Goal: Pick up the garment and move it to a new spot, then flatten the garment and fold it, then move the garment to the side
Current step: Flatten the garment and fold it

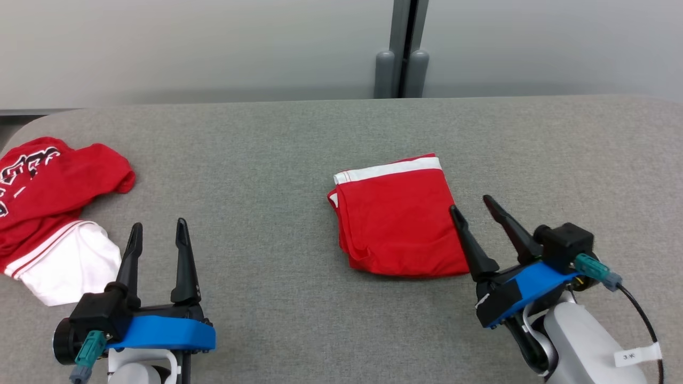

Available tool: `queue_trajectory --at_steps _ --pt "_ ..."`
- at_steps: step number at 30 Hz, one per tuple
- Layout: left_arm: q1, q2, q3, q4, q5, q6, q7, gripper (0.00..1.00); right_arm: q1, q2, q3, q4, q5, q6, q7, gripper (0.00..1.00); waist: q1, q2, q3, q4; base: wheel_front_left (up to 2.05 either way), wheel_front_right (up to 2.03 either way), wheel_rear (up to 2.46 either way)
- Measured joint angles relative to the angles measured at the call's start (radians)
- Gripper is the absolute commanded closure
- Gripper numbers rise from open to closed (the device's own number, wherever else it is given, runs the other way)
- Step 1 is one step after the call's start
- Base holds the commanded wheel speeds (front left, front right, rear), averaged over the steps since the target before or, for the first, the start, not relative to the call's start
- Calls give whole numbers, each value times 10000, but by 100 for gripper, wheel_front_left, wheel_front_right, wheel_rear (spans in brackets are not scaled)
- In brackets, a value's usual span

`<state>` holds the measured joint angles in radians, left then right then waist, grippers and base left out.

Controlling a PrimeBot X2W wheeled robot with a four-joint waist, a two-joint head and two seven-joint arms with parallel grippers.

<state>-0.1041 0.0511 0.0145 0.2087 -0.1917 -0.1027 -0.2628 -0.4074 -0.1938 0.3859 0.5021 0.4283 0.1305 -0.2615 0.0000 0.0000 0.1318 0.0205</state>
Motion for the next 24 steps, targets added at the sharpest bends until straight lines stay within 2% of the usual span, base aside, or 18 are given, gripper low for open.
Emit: queue_trajectory --at_steps 9,24 --pt "16 8 79 132 211 -36 0 0 1193 291 -1988 -1197 -771 0 -10 0 0 0 -291 -567 0 0 0" --pt "646 8 127 205 449 100 0 0 2809 991 -3618 -2318 -1804 0 228 0 -1 0 -865 -506 0 0 0"
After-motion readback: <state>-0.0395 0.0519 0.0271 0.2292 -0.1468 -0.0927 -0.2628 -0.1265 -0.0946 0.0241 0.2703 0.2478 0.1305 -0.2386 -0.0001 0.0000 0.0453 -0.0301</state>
